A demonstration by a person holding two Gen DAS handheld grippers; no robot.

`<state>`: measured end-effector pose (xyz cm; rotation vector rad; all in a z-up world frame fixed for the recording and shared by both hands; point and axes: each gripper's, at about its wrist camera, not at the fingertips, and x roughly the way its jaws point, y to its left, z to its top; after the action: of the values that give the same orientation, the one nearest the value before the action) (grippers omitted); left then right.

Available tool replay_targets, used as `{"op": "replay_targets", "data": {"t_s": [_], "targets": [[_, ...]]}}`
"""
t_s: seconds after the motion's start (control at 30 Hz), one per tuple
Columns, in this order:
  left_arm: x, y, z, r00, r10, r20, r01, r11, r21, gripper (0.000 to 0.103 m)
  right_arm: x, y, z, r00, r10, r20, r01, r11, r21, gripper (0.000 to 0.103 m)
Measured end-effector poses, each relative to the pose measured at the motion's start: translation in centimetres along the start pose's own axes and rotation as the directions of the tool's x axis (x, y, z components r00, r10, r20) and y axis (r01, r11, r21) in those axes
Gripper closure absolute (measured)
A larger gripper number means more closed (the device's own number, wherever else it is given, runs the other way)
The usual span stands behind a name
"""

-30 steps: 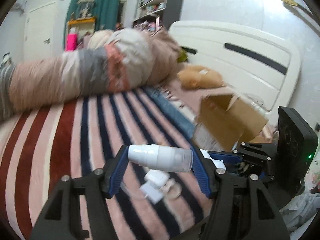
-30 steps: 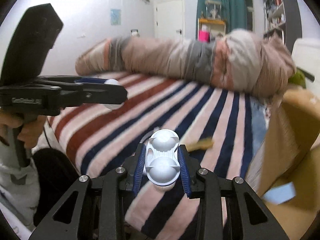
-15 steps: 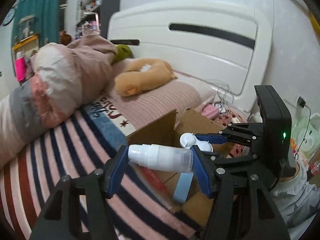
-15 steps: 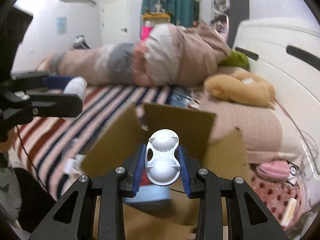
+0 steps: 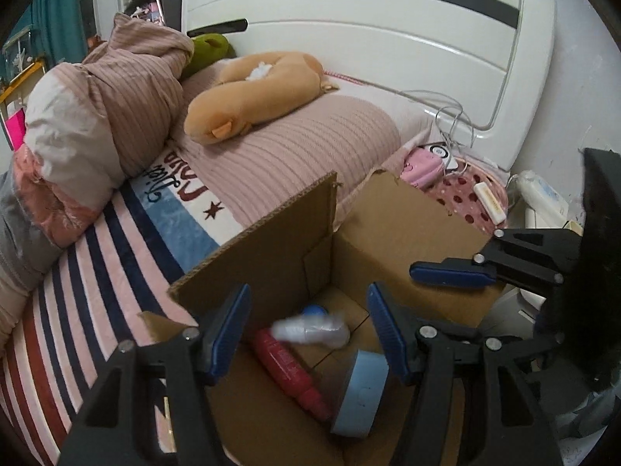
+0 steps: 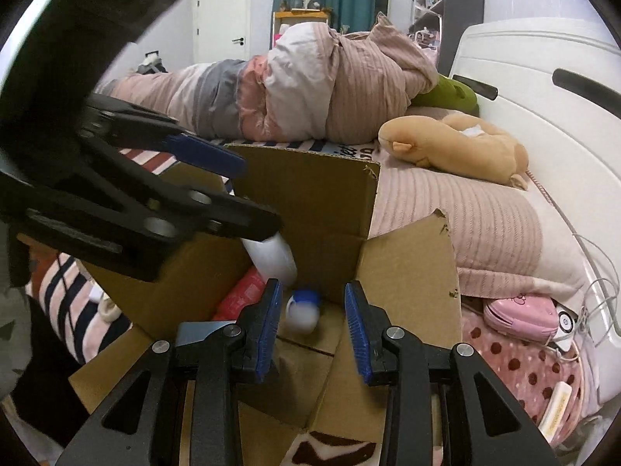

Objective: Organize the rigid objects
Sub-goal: 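Carry both items into the box and open both tools, then grasp the white card reader with the left tool while the right tool grasps the tape roll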

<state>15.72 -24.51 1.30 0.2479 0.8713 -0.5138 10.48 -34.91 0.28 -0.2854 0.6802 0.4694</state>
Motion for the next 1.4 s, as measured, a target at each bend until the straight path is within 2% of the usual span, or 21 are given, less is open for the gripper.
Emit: {"op": "replay_targets", "data": {"t_s": [0.2,0.47,0.7,0.77,0.87,1.03,1.17,1.23,1.4], "targets": [[-0.6,0.4,-0.4,1.0,0.025,0.007,-0.025,1.0,-0.009,0.04,0.0,0.5,0.0,1.0,0.012,-0.004,-0.012,1.0,-0.005,0.073],[-6.6,3.7,-3.0,0.992,0.073,0.098,-0.064,0.994,-0.09,0.037,-0.7,2.1,0.8,1.0,0.025,0.005,-0.025,1.0,-0.012,0.073],[-12.2,9.1,-9.4,0.971,0.21,0.118,-0.181,0.96,-0.215,0.037,-2.9,7.0,2.7,0.985,0.143,0.093,-0.138,0.989,-0.061,0.073],[-13.1,10.6,-11.9,0.964,0.24,0.111,-0.206,0.945,-0.254,0.037,-3.5,9.4,3.2,0.972,0.193,0.132,-0.182,0.979,-0.087,0.073],[-13.6,12.4,-15.9,0.961,0.26,0.096,-0.219,0.925,-0.311,0.037,-3.5,13.1,3.6,0.953,0.272,0.133,-0.253,0.957,-0.138,0.073],[-11.6,14.9,-21.7,0.969,0.241,0.053,-0.206,0.907,-0.368,0.037,-0.9,18.5,2.1,0.921,0.382,0.075,-0.369,0.918,-0.144,0.073],[-9.0,16.3,-25.1,0.986,0.161,0.039,-0.13,0.895,-0.427,0.037,3.4,21.3,-0.4,0.924,0.381,-0.017,-0.38,0.914,-0.142,0.069],[-8.0,16.5,-26.2,0.992,0.118,0.043,-0.086,0.892,-0.444,0.037,5.6,21.3,-1.6,0.922,0.383,-0.059,-0.387,0.915,-0.111,0.062],[-6.4,15.8,-27.3,0.998,0.053,0.035,-0.034,0.911,-0.412,0.037,10.4,21.5,-4.7,0.926,0.36,-0.114,-0.367,0.929,-0.052,0.062]]}}
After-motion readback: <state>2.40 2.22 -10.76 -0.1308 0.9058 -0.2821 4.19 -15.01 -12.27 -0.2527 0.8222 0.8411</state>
